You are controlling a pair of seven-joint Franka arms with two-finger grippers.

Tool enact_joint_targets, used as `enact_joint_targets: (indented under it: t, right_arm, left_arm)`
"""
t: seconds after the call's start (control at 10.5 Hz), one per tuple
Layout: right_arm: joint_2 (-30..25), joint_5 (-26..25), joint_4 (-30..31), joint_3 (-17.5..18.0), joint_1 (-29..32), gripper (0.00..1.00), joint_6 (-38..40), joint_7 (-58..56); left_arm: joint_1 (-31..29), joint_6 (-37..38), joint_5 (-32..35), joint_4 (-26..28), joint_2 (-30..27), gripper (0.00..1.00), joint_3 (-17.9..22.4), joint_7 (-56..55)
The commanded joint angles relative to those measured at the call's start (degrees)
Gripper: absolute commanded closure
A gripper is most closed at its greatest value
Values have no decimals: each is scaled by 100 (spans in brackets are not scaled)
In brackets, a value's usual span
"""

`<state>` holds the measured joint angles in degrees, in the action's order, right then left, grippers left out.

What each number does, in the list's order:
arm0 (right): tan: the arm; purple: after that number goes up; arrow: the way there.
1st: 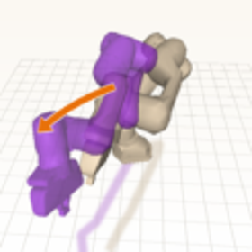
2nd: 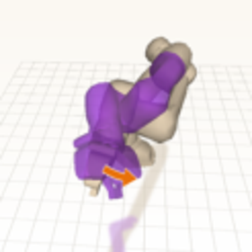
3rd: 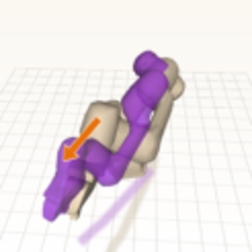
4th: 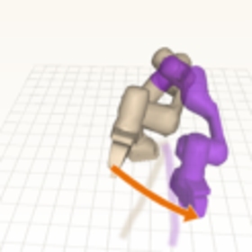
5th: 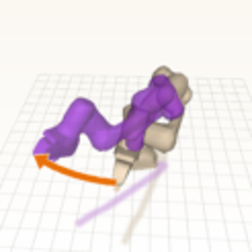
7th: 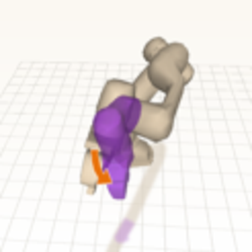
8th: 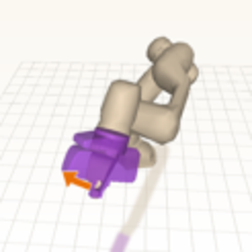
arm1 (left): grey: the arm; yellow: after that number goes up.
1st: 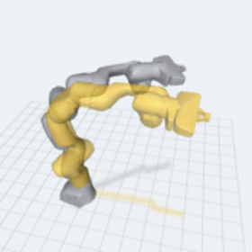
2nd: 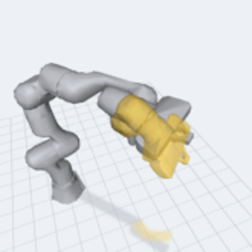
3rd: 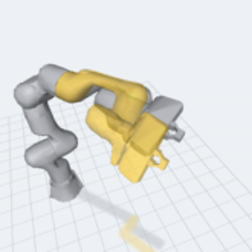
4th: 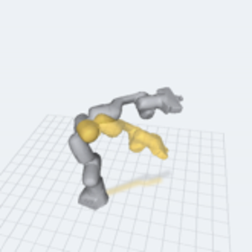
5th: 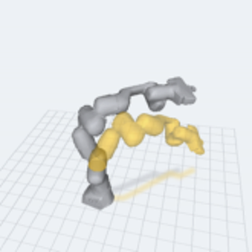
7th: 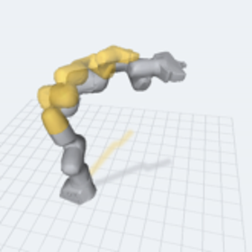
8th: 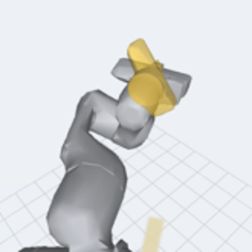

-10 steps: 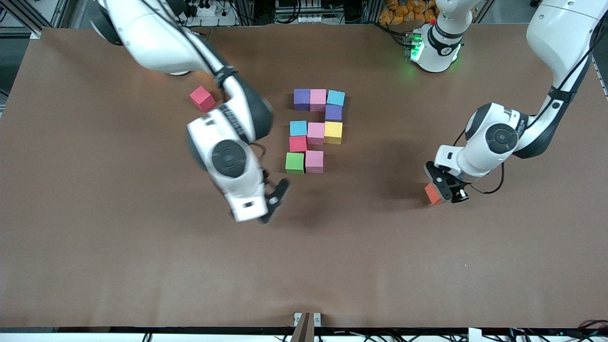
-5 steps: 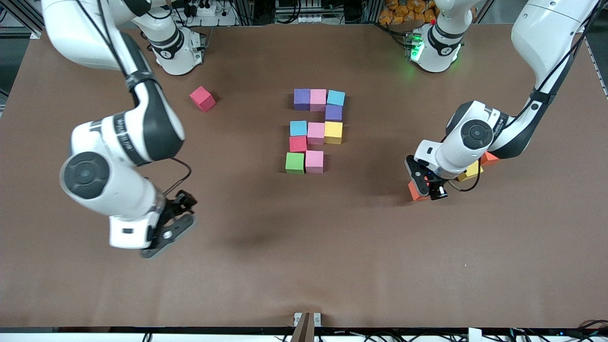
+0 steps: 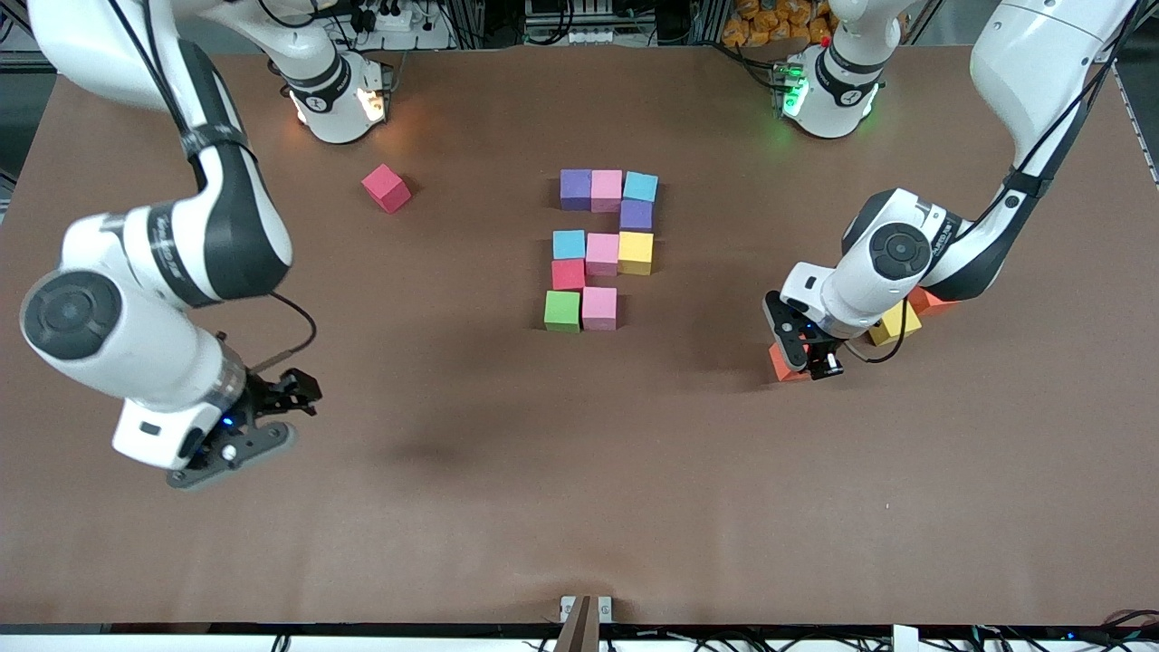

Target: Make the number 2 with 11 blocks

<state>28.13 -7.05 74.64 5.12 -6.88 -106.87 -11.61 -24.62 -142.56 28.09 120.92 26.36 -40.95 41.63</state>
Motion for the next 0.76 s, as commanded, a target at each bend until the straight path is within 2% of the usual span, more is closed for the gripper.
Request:
enact_joint_targets:
  t: [0.0, 0.19, 0.29, 0.38, 0.57, 0.67]
  right_arm:
    - [-1718, 11, 2006, 42, 46, 0, -273, 701]
    - [-1951, 106, 1951, 42, 177, 0, -1, 836]
    - [-2100, 464, 1880, -19, 239, 0, 43, 810]
    - [-2232, 746, 1870, -298, 179, 0, 140, 801]
    - [-2470, 819, 1687, -389, 248, 0, 578, 853]
    - [-2488, 819, 1503, -580, 231, 0, 841, 853]
  left_arm:
    - [-52, 88, 65, 19, -61, 78, -167, 108]
    - [105, 124, 92, -7, -52, 78, -177, 134]
    - [202, 132, 100, -42, -35, 78, -177, 152]
    - [351, 124, 92, -68, 0, 80, -177, 109]
    - [668, 141, 57, -200, 132, 80, -168, -84]
    - [817, 324, 57, -348, 193, 80, -168, -268]
